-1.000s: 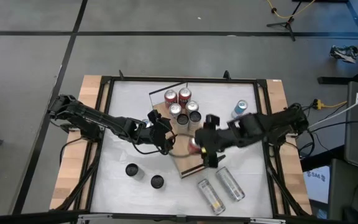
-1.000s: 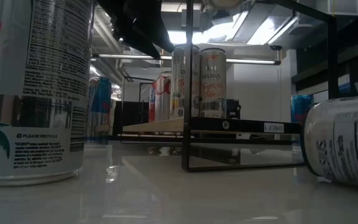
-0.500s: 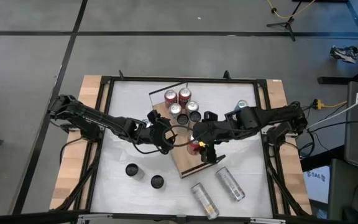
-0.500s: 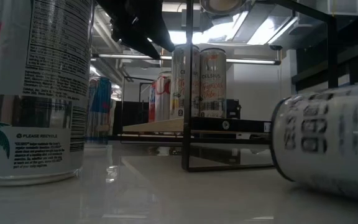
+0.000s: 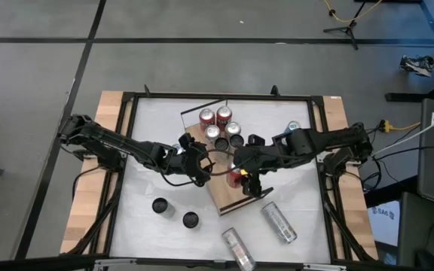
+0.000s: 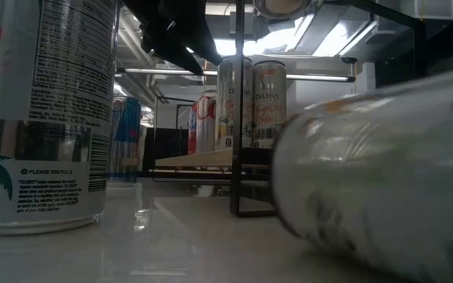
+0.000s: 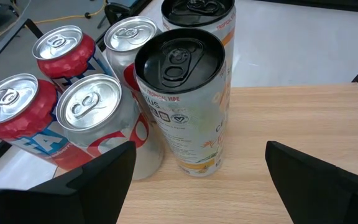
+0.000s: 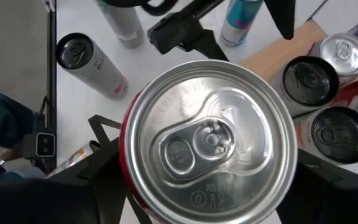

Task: Place canned beverage on shelf
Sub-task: Align the orange soda can with the other orange soda can

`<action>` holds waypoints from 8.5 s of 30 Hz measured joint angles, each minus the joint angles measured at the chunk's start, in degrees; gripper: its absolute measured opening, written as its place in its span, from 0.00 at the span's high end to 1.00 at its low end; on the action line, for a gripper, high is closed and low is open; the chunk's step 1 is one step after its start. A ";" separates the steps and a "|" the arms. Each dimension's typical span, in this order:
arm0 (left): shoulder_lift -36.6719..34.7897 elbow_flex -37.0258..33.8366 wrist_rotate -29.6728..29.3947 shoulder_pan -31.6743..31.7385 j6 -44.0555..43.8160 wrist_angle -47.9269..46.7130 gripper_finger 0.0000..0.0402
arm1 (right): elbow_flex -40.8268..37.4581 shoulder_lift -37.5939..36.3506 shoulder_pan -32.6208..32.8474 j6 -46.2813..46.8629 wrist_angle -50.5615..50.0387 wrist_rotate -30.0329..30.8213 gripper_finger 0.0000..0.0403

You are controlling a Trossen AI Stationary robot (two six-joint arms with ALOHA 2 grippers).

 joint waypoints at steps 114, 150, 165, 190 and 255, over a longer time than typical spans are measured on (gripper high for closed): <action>-7.82 0.02 0.85 -10.23 1.59 -0.70 0.12 | -38.80 0.07 -4.05 13.81 36.41 3.55 0.12; -7.80 0.02 0.86 -10.25 1.52 -0.66 0.12 | -38.80 0.07 -4.44 13.81 36.47 -2.47 0.12; -7.80 0.02 0.87 -10.23 1.48 -0.63 0.12 | -38.80 0.07 -4.42 13.79 36.50 -1.52 0.11; -7.72 0.02 0.87 -10.25 4.58 7.94 0.12 | -38.75 -3.78 -4.42 14.34 34.61 -2.65 0.07; 10.45 0.02 -3.43 -5.90 7.38 24.59 0.12 | -38.73 -21.00 -4.40 9.40 7.67 5.02 0.07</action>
